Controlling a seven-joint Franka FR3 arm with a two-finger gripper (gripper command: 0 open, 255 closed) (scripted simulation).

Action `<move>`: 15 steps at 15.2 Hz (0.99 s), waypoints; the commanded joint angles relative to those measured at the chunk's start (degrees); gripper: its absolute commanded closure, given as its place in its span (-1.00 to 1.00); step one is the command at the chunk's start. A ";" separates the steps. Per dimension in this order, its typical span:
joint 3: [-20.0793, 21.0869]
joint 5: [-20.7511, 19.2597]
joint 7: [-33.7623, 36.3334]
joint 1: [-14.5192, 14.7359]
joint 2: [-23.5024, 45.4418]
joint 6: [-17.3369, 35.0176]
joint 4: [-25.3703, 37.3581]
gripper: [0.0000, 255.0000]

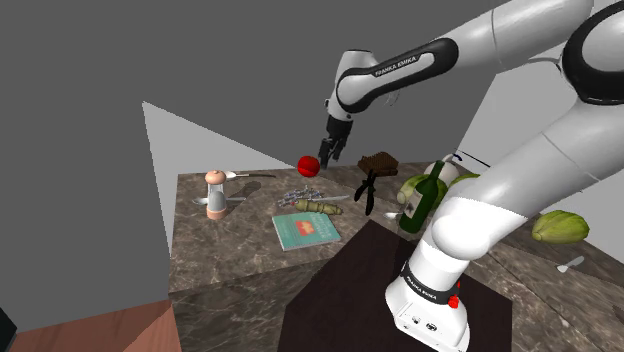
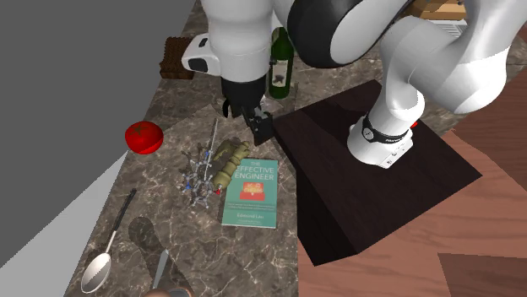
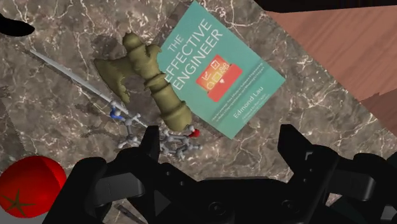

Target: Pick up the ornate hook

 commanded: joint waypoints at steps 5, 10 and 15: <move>-3.93 1.76 -8.92 0.70 12.98 10.05 0.57 -1.00; -5.70 6.09 -17.82 0.77 24.99 16.88 3.36 -1.00; -4.64 11.72 -27.07 -1.15 37.42 22.00 8.08 -1.00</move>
